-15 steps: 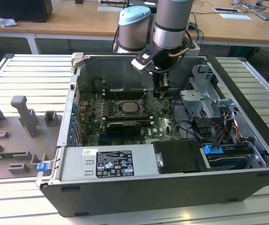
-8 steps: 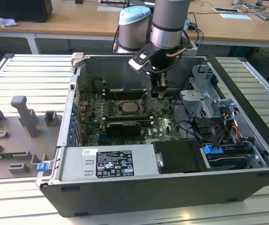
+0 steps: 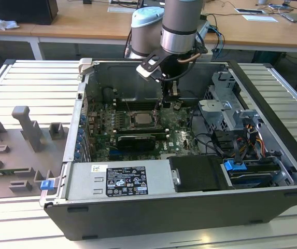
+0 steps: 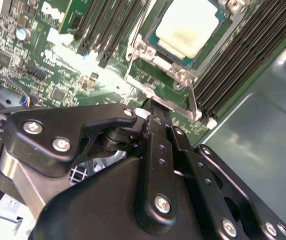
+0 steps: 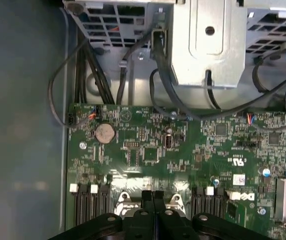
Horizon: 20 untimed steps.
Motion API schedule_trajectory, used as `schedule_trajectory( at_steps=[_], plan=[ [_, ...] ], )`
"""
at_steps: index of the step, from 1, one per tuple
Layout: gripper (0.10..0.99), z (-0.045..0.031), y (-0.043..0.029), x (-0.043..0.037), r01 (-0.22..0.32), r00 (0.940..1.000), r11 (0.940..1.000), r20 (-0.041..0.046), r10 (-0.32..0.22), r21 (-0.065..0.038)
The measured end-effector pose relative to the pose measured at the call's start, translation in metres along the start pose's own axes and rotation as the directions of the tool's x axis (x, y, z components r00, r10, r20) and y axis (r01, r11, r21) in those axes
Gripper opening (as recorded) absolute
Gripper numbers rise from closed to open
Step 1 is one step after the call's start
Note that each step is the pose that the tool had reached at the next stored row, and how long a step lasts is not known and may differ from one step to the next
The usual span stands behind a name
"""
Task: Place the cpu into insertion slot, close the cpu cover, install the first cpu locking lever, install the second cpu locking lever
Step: 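Close the cpu cover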
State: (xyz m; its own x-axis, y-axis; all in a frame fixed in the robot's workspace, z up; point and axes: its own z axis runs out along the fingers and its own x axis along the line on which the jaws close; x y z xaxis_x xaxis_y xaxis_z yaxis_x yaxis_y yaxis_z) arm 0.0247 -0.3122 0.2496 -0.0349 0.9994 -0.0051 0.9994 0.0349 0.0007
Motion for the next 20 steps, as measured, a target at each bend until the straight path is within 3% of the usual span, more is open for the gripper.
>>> schedule_trajectory(
  at_steps=[4,13,14,16,20],
  plan=[
    [0.106,0.0012,-0.0139,0.0005,0.003,1.0,1.0,0.0001,-0.003,0.0],
    [0.106,0.0131,-0.0257,0.0014,0.004,1.0,1.0,0.0006,-0.004,0.0],
    [0.106,0.0132,-0.0291,0.0017,0.004,1.0,1.0,0.0007,-0.004,0.0],
    [0.106,0.0135,-0.0467,0.0025,0.004,1.0,1.0,0.0005,-0.004,0.0],
    [0.106,0.0138,-0.0533,0.0027,0.004,1.0,1.0,0.0005,-0.004,0.0]
  ],
)
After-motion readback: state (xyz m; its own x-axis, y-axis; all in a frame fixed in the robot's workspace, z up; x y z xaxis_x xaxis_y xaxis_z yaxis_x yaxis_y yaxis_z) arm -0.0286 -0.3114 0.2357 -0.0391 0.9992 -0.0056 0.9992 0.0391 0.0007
